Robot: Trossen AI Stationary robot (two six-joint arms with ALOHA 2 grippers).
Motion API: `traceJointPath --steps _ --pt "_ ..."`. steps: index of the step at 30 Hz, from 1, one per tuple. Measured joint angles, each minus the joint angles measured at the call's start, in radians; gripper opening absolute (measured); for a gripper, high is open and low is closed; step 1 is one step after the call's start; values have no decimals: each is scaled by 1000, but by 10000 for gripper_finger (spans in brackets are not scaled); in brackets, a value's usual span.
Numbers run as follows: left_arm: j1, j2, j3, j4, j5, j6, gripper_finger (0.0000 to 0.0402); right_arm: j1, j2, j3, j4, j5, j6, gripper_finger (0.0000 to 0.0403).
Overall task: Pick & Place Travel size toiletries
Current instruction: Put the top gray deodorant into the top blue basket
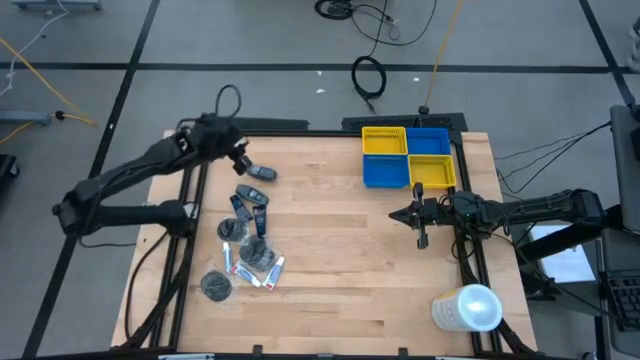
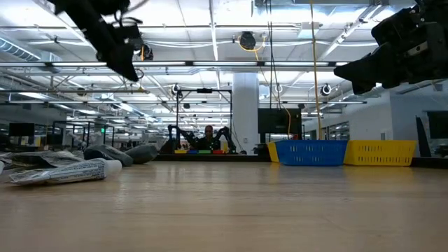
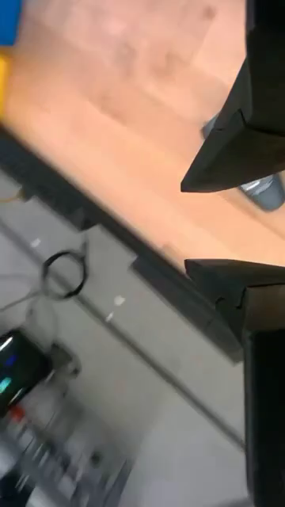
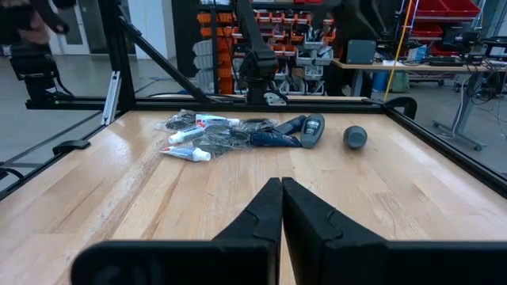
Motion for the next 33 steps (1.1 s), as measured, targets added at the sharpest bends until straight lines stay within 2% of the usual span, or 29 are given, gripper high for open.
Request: traceJointPath --steps 6,10,14,22,33 --pt "64 160 0 -3 135 40 150 0 0 0 0 0 0 4" --pt "67 223 0 -3 153 71 150 0 0 0 0 0 50 4" --pt "67 268 0 -2 215 104 150 0 0 0 0 0 117 4" --pt "48 364 0 -1 267 158 154 0 0 0 0 0 105 4" --pt "-21 440 0 -4 230 206 242 0 0 0 0 0 105 4"
